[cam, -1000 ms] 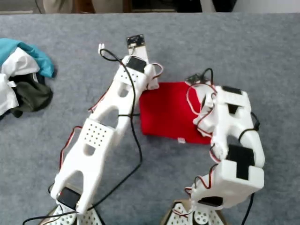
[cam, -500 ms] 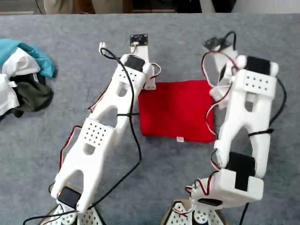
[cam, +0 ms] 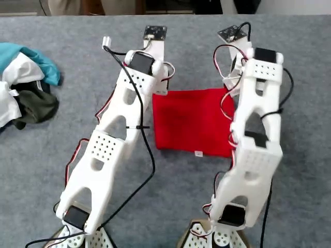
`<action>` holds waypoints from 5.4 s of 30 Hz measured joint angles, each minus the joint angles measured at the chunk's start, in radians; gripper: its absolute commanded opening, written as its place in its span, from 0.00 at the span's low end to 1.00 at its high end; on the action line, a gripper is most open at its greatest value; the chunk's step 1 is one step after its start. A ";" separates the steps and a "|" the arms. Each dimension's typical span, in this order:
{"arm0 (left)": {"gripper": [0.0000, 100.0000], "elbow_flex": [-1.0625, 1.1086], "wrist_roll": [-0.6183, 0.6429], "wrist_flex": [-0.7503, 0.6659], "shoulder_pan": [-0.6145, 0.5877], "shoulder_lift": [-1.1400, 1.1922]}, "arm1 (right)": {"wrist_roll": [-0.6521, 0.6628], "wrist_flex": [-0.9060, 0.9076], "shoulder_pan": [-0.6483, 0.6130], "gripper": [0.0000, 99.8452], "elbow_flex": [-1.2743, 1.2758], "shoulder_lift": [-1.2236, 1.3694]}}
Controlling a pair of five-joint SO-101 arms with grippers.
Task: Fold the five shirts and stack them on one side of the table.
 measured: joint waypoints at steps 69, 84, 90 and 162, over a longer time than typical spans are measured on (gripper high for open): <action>0.02 2.018 -0.298 -0.623 0.144 -1.700 | -0.130 0.362 0.229 0.00 -0.578 -0.107; 0.02 2.154 -0.305 -0.594 -0.068 -1.757 | -0.153 0.259 0.221 0.01 0.873 -0.953; 0.02 2.171 -0.305 -0.594 -0.068 -1.757 | -0.463 0.028 0.092 0.13 1.238 -1.023; 0.02 2.257 -0.287 -0.560 -0.078 -1.760 | -1.197 -0.571 -0.153 0.46 1.316 -0.666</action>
